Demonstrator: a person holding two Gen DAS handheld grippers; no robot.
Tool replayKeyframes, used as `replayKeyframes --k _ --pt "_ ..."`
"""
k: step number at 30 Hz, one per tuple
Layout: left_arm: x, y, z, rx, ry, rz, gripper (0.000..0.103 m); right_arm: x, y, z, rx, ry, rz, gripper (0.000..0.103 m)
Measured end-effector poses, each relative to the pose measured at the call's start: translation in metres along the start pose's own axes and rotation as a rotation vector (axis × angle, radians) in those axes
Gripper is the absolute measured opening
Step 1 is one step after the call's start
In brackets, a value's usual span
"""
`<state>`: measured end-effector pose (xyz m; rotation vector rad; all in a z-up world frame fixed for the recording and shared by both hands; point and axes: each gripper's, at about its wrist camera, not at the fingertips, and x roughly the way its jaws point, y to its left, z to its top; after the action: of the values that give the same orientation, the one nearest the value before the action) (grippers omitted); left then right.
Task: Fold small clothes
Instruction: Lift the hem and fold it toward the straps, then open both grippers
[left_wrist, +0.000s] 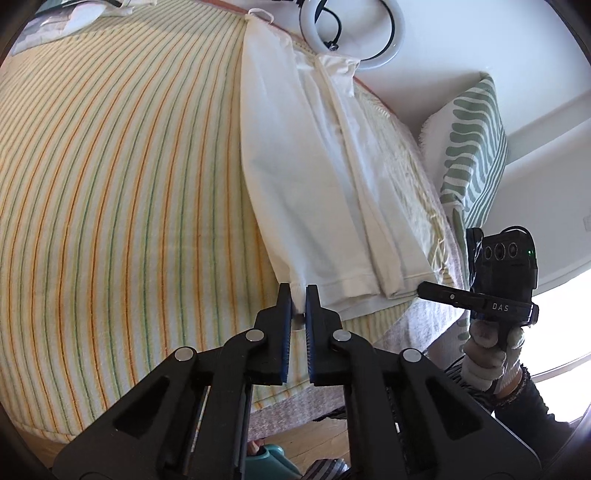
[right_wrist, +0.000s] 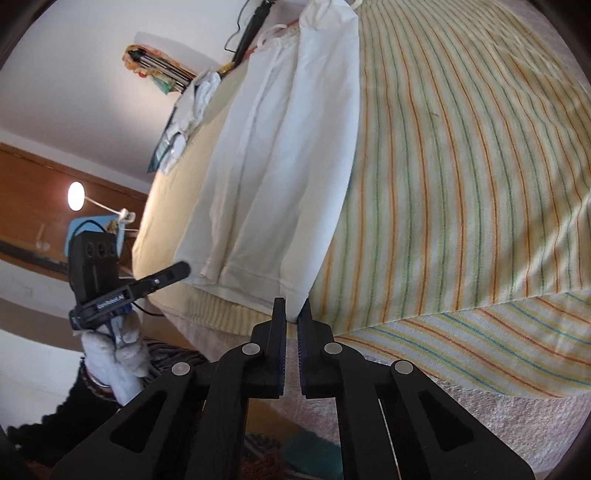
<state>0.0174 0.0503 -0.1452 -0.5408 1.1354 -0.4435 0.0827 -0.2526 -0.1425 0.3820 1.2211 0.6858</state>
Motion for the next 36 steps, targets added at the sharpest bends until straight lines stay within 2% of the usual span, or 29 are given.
replayKeyframes --k 6,13,16,21,27,36 --pt "-0.010 -0.010 0.014 0.004 -0.042 -0.038 0.004 -0.016 0.014 0.012 -0.002 -0.086 0.030 0.004" --pt "-0.023 -0.018 0.054 -0.005 -0.120 -0.065 0.004 -0.024 0.027 0.038 -0.016 -0.149 -0.006 0.003" --pt "-0.023 -0.021 0.073 -0.005 -0.146 -0.068 0.004 -0.029 0.027 0.053 -0.023 -0.183 -0.038 0.003" --pt "-0.016 -0.024 0.098 -0.003 -0.178 -0.043 0.004 -0.024 0.016 0.078 0.031 -0.241 -0.038 0.003" --pt "0.000 -0.021 0.119 0.015 -0.199 0.015 0.004 -0.006 0.013 0.101 0.027 -0.239 -0.078 0.003" --pt "0.022 -0.009 0.137 0.001 -0.169 0.051 0.004 0.012 -0.006 0.120 0.042 -0.208 -0.129 0.003"
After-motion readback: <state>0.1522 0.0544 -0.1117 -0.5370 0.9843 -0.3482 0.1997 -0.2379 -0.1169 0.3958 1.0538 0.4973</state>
